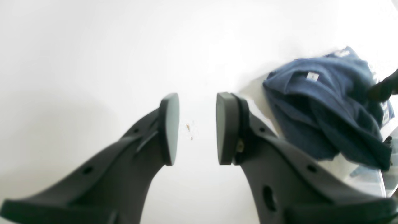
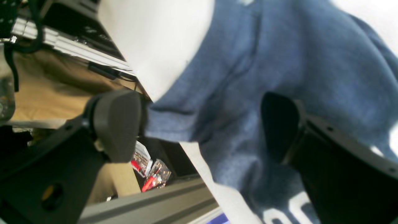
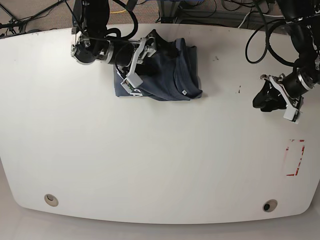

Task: Fold the T-shirt properly
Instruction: 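Grasp the folded bundle with both grippers from its sides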

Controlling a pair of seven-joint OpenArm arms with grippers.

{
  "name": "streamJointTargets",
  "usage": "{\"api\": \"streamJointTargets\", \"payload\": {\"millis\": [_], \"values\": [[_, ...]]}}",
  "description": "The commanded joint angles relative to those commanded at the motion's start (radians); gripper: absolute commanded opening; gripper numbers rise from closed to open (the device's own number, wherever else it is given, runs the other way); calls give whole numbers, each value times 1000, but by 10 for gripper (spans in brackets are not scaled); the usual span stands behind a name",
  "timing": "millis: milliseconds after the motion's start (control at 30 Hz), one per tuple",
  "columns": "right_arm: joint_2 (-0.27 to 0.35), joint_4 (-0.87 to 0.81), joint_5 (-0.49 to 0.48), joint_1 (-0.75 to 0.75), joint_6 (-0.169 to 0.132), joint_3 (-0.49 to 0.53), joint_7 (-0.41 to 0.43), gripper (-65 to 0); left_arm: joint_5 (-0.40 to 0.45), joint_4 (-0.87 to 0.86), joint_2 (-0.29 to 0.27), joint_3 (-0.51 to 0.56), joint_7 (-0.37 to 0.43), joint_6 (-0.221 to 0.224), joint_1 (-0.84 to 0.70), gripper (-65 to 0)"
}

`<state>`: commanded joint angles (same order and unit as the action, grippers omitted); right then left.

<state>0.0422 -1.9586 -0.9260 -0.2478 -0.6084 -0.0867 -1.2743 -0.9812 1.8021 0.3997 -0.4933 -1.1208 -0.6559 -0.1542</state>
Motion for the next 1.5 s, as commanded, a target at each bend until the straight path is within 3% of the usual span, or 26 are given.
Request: {"api": "streamJointTargets", "payload": {"millis": [267,333,500,667,900,1033,1133,1233,1400,1500], "values": [[91,167,-8,150,-2,238,-18,-68,3,89,0,3,0,0,-29,-461],[100,175,-8,173,-2,276,-18,-68,3,98,0,3,0,0,-29,-461],[126,233,2,273,-2,491,-15,-68,3,100,0,3,0,0,-20,-461],[127,222,46,315,3,586,-12,-68,2,114,0,5,0,0,-20,-461],[133,84,229,315,-3,575,28,-68,3,126,0,63,0,0,-18,-461],[187,21,242,256,-3,457,78,-68,6,140,0,161,2,2,-23,-461],[221,-11,218,213,-3,321,118,-73,58,143,-6,272,5,2,-21,-461],[250,-11,199,206,-3,227,140,-147,110,143,-18,373,6,2,-9,-462],[295,-8,199,192,-3,106,147,-346,172,146,-69,506,3,2,5,-465],[298,9,199,192,-3,74,149,-412,236,146,-110,562,3,2,6,-465]]}}
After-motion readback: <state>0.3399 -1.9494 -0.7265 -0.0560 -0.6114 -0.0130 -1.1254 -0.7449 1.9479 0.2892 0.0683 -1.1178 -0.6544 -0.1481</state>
